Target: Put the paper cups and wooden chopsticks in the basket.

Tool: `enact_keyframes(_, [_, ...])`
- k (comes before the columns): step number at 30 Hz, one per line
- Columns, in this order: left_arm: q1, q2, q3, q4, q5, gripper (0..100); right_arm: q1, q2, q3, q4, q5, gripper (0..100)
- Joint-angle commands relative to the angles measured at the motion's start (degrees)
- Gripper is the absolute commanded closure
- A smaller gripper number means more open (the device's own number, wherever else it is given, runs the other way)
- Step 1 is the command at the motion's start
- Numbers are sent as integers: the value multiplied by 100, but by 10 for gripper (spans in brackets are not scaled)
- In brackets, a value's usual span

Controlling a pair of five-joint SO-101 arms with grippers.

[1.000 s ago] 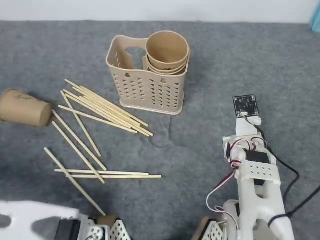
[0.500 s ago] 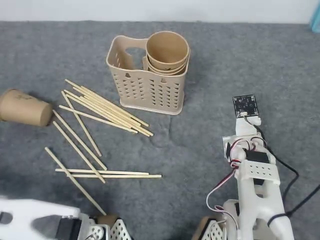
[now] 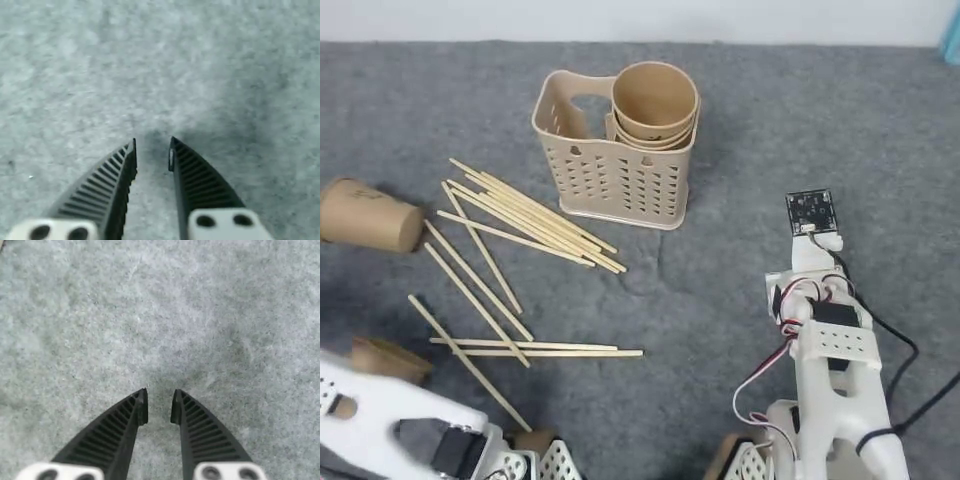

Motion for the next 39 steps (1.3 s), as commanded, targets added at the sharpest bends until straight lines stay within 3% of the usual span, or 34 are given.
enact_keyframes(1, [141, -475, 127, 229, -308, 906, -48, -198, 18, -84, 79, 908])
enact_keyframes(5, [273, -1187, 1297, 229, -668, 907, -48, -198, 18, -84, 79, 908])
enact_keyframes(13, [536, -3305, 5235, 202, -1670, 909, -48, -198, 18, -84, 79, 908])
enact_keyframes(17, [554, -4264, 6387, 202, -2048, 909, -48, -198, 18, -84, 79, 908])
enact_keyframes(23, [475, -5538, 7204, 202, -2769, 906, -48, -198, 18, -84, 79, 908])
enact_keyframes(27, [651, -6286, 7196, 193, -2892, 897, -48, -198, 18, -84, 79, 908])
enact_keyframes(34, [1143, -7464, 7301, 202, -3007, 785, -48, -198, 18, -84, 79, 908])
enact_keyframes(39, [1574, -7912, 8277, 202, -3024, 788, -48, -198, 18, -84, 79, 908])
